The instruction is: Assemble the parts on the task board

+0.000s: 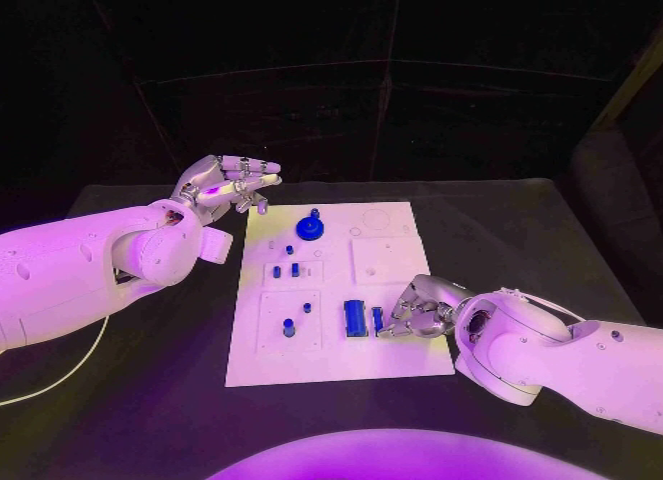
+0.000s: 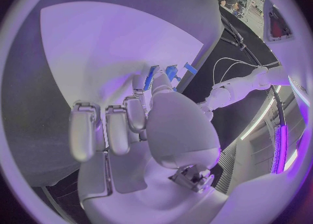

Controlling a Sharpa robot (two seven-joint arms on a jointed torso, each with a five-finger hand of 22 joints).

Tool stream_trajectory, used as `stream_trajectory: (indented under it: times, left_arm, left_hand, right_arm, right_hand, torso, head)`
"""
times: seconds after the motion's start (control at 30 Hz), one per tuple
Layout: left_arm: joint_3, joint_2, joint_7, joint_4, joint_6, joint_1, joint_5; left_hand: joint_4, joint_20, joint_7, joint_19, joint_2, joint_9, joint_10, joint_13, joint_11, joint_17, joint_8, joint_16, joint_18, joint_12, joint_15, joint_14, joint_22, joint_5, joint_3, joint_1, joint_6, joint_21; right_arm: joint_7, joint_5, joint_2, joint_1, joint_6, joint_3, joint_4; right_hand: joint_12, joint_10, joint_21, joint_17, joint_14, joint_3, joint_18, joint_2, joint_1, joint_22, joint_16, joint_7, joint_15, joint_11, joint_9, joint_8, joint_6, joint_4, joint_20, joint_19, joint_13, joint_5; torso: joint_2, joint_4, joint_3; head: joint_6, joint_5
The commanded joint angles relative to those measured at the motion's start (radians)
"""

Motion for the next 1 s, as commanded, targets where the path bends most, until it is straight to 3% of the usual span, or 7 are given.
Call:
stream_trajectory:
  times: [0.03, 0.23, 0.37, 0.5, 0.67, 0.9, 1.0]
  left_arm:
    - [0.000, -0.001, 0.001, 0.001, 0.008, 0.001, 0.002]
    - [-0.001, -0.002, 0.004, 0.000, 0.008, 0.001, 0.002]
    - [-0.003, -0.003, 0.013, -0.003, 0.006, 0.000, 0.009]
    - [-0.008, 0.000, 0.022, -0.009, 0.001, -0.003, 0.022]
    - [-0.013, 0.006, 0.033, -0.028, -0.014, -0.008, 0.050]
    - [-0.015, 0.037, 0.054, -0.087, -0.026, -0.016, 0.101]
    - [-0.015, 0.055, 0.068, -0.119, -0.047, -0.022, 0.120]
  left_hand:
    - [-0.001, 0.002, -0.002, -0.004, 0.004, -0.001, -0.007, -0.002, -0.001, 0.000, 0.004, -0.001, 0.013, 0.004, 0.001, -0.008, -0.001, 0.003, -0.004, -0.007, -0.006, -0.006]
    - [-0.002, 0.002, -0.001, -0.004, 0.003, -0.001, -0.008, -0.002, 0.000, -0.004, 0.004, -0.002, 0.013, 0.005, 0.001, -0.010, -0.001, 0.003, -0.005, -0.007, -0.007, -0.006]
    - [0.002, 0.003, 0.000, -0.006, -0.001, -0.001, -0.011, -0.003, 0.001, -0.016, 0.005, -0.007, 0.013, 0.007, 0.003, -0.015, -0.002, 0.002, -0.011, -0.016, -0.010, -0.008]
    - [0.010, 0.007, 0.000, -0.028, -0.008, -0.001, -0.018, -0.005, 0.002, -0.133, 0.008, -0.073, 0.013, 0.013, 0.008, -0.077, -0.013, 0.002, -0.026, -0.033, -0.015, -0.029]
    - [0.021, 0.019, 0.000, -0.140, -0.012, -0.002, -0.032, -0.015, 0.013, -0.286, 0.019, -0.253, 0.013, 0.003, 0.020, -0.230, -0.070, 0.000, -0.053, -0.042, -0.017, -0.130]
    - [0.044, 0.090, 0.009, -0.381, -0.009, -0.004, -0.023, -0.019, 0.039, -0.484, 0.001, -0.688, 0.001, -0.099, 0.087, -0.344, -0.269, 0.002, -0.053, -0.035, -0.033, -0.401]
    - [0.049, 0.126, 0.011, -0.445, -0.009, -0.004, -0.020, -0.018, 0.049, -0.531, -0.015, -0.799, 0.011, -0.143, 0.108, -0.351, -0.345, 0.000, -0.060, -0.030, -0.040, -0.484]
  right_arm:
    - [0.043, 0.062, -0.014, -0.002, -0.017, -0.002, 0.014]
    - [0.189, 0.196, -0.055, 0.010, -0.072, -0.001, 0.022]
    - [0.429, 0.422, -0.066, 0.051, -0.079, -0.001, -0.029]
    - [0.631, 0.649, -0.046, 0.093, -0.049, 0.000, -0.121]
    - [0.799, 0.865, 0.017, 0.136, 0.012, 0.000, -0.282]
    - [0.947, 1.044, 0.137, 0.158, 0.086, 0.002, -0.508]
    - [0.981, 1.076, 0.190, 0.160, 0.112, 0.004, -0.590]
  right_hand:
    - [-0.010, 0.001, -0.007, 0.080, 0.065, -0.013, -0.012, -0.010, -0.026, 0.101, -0.010, 0.009, -0.004, -0.002, 0.003, 0.003, -0.004, 0.005, -0.002, 0.002, 0.013, 0.009]
    - [-0.098, -0.037, -0.047, 0.019, 0.050, -0.030, 0.005, -0.010, -0.033, 0.035, -0.056, 0.020, 0.003, 0.008, -0.003, -0.018, -0.044, 0.016, 0.004, -0.041, -0.042, 0.014]
    - [-0.393, -0.163, -0.152, -0.142, 0.005, -0.028, 0.041, 0.015, 0.017, -0.119, -0.191, 0.040, 0.016, 0.023, -0.011, -0.044, -0.099, -0.002, 0.015, -0.135, -0.235, 0.008]
    - [-0.723, -0.326, -0.513, -0.613, -0.170, -0.017, 0.130, 0.058, 0.098, -0.567, -0.659, 0.057, 0.032, 0.041, -0.013, -0.054, -0.120, -0.035, 0.029, -0.406, -0.476, 0.012]
    - [-0.995, -0.374, -0.778, -0.789, -0.259, -0.009, 0.131, 0.095, 0.207, -0.747, -0.982, 0.113, 0.088, 0.093, -0.027, -0.081, -0.144, -0.079, 0.071, -0.466, -0.784, -0.011]
    - [-1.128, -0.354, -1.054, -1.023, -0.382, -0.031, 0.133, 0.120, 0.234, -0.941, -1.303, 0.123, 0.159, 0.131, -0.075, -0.090, -0.167, -0.119, 0.138, -0.539, -1.062, -0.008]
    - [-1.135, -0.360, -1.104, -1.070, -0.390, -0.038, 0.130, 0.125, 0.215, -0.981, -1.345, 0.125, 0.169, 0.141, -0.091, -0.091, -0.173, -0.131, 0.154, -0.530, -1.116, -0.011]
  torso:
    - [0.000, -0.0004, 0.0013]
    - [-0.002, 0.0031, -0.0016]
    - [-0.009, 0.0029, -0.0054]
    - [-0.023, 0.0068, -0.0109]
    - [-0.042, 0.0091, -0.0170]
    - [-0.061, 0.0140, -0.0220]
    - [-0.067, 0.0115, -0.0217]
  head:
    - [0.003, -0.002]
    - [0.010, -0.010]
    - [0.026, -0.016]
    - [0.034, -0.025]
    - [0.048, -0.033]
    - [0.095, -0.036]
    - [0.115, -0.033]
